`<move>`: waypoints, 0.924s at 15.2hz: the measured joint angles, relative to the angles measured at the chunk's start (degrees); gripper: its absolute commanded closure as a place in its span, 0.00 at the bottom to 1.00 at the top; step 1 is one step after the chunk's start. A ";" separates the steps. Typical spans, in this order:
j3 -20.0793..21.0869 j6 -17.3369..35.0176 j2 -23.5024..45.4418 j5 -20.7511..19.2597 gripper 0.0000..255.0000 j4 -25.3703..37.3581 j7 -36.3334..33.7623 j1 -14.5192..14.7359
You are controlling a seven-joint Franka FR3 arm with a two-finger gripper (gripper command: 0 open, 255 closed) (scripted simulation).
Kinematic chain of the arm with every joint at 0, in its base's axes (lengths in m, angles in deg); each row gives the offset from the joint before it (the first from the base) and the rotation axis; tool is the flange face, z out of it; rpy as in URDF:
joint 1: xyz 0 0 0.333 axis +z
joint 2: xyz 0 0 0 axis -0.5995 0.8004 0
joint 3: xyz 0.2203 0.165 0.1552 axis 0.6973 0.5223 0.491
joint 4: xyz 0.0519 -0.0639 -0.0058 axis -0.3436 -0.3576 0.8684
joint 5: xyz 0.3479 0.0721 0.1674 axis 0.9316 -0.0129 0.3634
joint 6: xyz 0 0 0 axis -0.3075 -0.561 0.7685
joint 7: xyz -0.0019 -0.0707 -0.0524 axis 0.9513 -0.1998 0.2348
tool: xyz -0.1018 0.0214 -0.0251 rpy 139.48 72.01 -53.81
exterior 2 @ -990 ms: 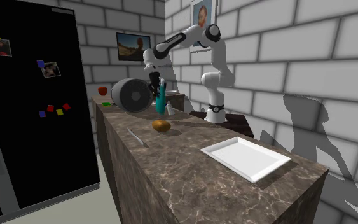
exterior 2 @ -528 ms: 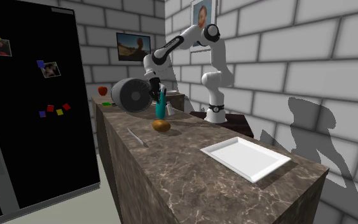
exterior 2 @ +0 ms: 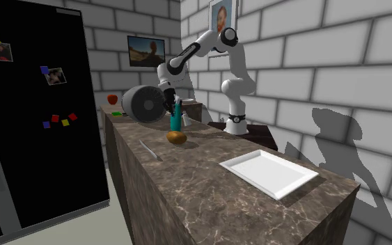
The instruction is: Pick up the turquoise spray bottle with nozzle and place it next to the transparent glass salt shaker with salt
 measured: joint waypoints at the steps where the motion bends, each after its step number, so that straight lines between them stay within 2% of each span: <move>1: -0.15 0.04 -0.09 -0.10 1.00 0.04 -0.04 0.12; 2: -0.07 0.03 -0.04 -0.05 1.00 0.01 -0.02 0.06; 3: -0.20 0.07 -0.12 -0.13 0.00 0.03 -0.06 0.18; 9: -0.24 0.11 -0.19 -0.19 0.00 -0.27 -0.09 0.33; 10: 0.85 -1.08 0.67 0.44 0.00 0.41 0.28 -0.97; 11: 3.09 -2.90 2.42 1.80 0.00 0.99 1.46 -3.90; 12: 3.64 -4.49 2.96 1.96 0.00 2.11 1.83 -5.13; 13: 6.19 -6.57 4.86 3.33 0.00 3.01 3.13 -8.57; 14: 6.78 -7.51 5.25 3.60 0.00 3.70 3.26 -9.39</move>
